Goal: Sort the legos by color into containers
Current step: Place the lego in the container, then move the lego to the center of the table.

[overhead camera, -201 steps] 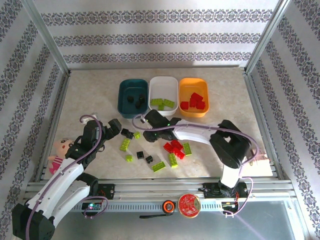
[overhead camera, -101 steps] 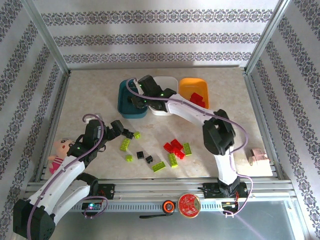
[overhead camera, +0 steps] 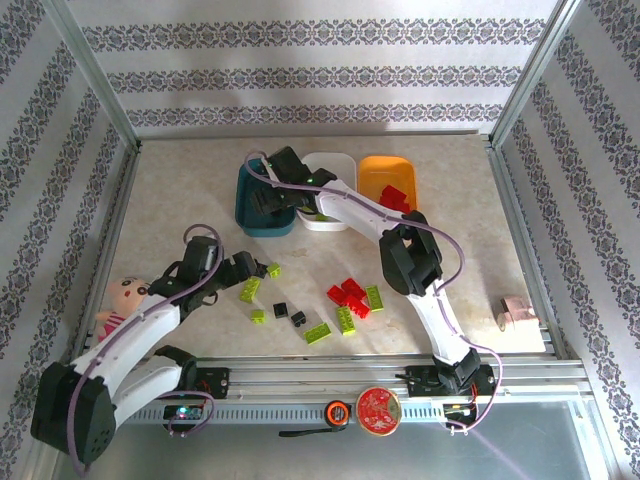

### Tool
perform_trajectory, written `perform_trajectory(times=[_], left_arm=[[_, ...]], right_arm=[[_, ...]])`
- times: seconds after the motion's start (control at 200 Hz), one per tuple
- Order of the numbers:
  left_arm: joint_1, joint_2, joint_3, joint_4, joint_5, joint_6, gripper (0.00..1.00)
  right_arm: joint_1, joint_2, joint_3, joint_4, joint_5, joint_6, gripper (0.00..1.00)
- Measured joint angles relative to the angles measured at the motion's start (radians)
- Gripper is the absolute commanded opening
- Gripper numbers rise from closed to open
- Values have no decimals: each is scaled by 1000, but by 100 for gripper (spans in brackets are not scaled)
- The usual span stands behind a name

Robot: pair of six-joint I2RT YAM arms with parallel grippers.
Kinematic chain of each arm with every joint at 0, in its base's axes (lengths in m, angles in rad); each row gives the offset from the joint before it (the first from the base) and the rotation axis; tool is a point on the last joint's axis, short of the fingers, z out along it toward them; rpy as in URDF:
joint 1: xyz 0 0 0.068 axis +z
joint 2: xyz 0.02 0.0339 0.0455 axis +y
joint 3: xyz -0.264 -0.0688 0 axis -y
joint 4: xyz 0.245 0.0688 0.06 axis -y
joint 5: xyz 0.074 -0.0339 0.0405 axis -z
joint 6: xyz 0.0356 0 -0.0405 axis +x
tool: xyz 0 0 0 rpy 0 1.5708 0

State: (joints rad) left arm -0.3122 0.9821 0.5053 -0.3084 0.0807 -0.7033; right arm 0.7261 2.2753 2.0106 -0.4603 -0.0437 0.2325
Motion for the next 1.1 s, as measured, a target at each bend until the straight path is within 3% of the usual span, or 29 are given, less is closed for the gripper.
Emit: perform_trajectory(times=[0.13,0.305,0.41,0.64,0.879,1.099], left_arm=[[-30,113,42,1,14,24,90],[-154,237,142,2,-13,76,76],[-208,285,202,2,-46,114,74],[-264,422,266,4,-66,158,69],[-295,528,292,13,-51,162,61],[-297,605,327,104,31,152,57]], right_arm=[[8,-86,-116,28,-2,0,82],[11,-249,-345,101,2,16,83],[5,-350,-497,149,5,41,83],[-51,-501,-747,204,17,97,83],[-68,-581,-855,227,33,125,83],[-68,-595,-877,245,34,142,83]])
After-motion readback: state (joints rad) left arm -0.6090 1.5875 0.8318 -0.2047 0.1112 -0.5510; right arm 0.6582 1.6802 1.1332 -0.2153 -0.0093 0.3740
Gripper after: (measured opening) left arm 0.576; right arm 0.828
